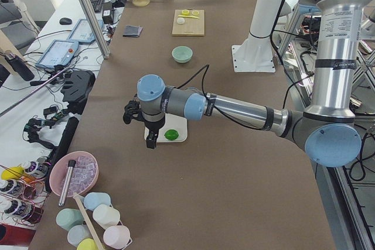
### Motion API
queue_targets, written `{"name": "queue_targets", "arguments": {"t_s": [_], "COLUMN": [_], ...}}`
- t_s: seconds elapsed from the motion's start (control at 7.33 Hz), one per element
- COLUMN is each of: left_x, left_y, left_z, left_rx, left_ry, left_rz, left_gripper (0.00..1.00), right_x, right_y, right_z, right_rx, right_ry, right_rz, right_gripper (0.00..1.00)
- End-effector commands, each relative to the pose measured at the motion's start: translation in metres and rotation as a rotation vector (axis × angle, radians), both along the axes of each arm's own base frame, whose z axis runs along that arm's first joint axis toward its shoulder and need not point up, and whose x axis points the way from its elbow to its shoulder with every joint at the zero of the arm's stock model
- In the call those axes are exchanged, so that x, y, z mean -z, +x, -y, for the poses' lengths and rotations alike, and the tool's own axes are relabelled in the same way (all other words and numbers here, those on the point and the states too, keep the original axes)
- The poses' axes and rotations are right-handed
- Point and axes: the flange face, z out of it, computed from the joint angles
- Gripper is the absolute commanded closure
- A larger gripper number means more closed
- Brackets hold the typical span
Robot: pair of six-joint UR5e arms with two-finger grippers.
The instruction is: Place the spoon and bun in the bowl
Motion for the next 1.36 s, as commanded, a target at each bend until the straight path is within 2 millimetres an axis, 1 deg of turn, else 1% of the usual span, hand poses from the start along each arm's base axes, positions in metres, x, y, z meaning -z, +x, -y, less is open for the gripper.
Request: {"name": "queue_targets", "arguments": {"t_s": [0.0, 0.14, 0.27, 0.41, 0.68, 0.82, 0.95, 1.09, 1.23], "left_x": [0.011, 0.024, 0.024, 0.021, 0.024, 0.029, 0.030, 0.030, 0.030], "left_y": [0.001, 0.008, 0.010, 0.015, 0.028, 0.038, 0.041, 0.048, 0.048], "left_z": [0.000, 0.006, 0.004, 0.004, 0.006, 0.009, 0.013, 0.013, 0.015], "left_rx": [-0.003, -0.021, -0.027, -0.036, -0.026, -0.029, -0.030, -0.044, -0.042], "left_ry": [0.026, 0.034, 0.028, 0.020, -0.014, -0.024, -0.025, -0.024, -0.025], "left_rz": [-0.006, -0.059, -0.078, -0.078, -0.081, -0.084, -0.083, -0.080, -0.078], "left_gripper": [0.02, 0.02, 0.02, 0.02, 0.02, 0.02, 0.02, 0.02, 0.02], "right_x": [0.022, 0.035, 0.051, 0.079, 0.117, 0.126, 0.123, 0.119, 0.115], "right_y": [-0.057, -0.102, -0.150, -0.204, -0.282, -0.316, -0.330, -0.342, -0.356], "right_z": [0.007, 0.005, 0.000, -0.003, -0.016, -0.031, -0.040, -0.047, -0.053], "right_rx": [-0.023, -0.042, -0.045, -0.070, -0.133, -0.127, -0.116, -0.098, -0.073], "right_ry": [0.036, 0.027, 0.028, 0.014, -0.015, 0.005, -0.011, -0.014, -0.020], "right_rz": [0.040, 0.075, 0.119, 0.164, 0.191, 0.173, 0.168, 0.159, 0.152], "right_gripper": [0.00, 0.00, 0.00, 0.00, 0.00, 0.00, 0.00, 0.00, 0.02]}}
